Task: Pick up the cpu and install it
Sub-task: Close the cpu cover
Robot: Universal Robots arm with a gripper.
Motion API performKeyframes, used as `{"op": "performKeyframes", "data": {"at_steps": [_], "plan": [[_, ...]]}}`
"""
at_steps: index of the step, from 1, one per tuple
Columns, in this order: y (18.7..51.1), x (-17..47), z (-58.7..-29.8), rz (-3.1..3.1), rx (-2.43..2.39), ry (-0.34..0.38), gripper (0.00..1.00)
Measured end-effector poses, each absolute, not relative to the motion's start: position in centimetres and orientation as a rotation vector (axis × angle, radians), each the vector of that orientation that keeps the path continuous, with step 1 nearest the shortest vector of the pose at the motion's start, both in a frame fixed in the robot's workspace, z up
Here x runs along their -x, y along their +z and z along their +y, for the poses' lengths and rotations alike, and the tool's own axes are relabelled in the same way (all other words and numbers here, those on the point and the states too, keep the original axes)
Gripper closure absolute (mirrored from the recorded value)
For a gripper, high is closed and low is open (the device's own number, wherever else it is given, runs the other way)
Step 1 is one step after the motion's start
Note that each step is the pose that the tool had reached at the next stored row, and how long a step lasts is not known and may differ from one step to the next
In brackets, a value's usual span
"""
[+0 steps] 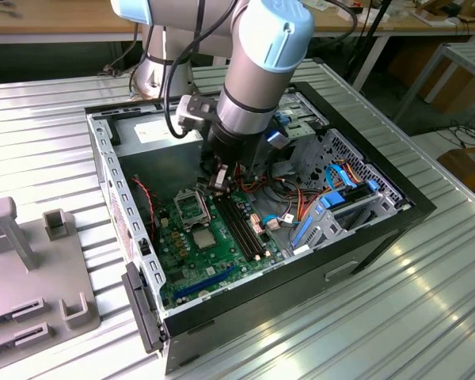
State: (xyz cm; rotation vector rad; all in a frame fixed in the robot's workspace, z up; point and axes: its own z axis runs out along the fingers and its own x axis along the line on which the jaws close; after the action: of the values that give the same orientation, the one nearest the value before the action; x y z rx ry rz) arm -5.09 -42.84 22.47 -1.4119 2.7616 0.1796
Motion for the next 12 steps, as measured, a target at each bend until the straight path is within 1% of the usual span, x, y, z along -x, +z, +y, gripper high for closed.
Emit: {"op": "performKeyframes", "data": {"at_steps": [12], "plan": [[21.81,5.40,-42.50,2.773,1.384,0.182,0.89]]}}
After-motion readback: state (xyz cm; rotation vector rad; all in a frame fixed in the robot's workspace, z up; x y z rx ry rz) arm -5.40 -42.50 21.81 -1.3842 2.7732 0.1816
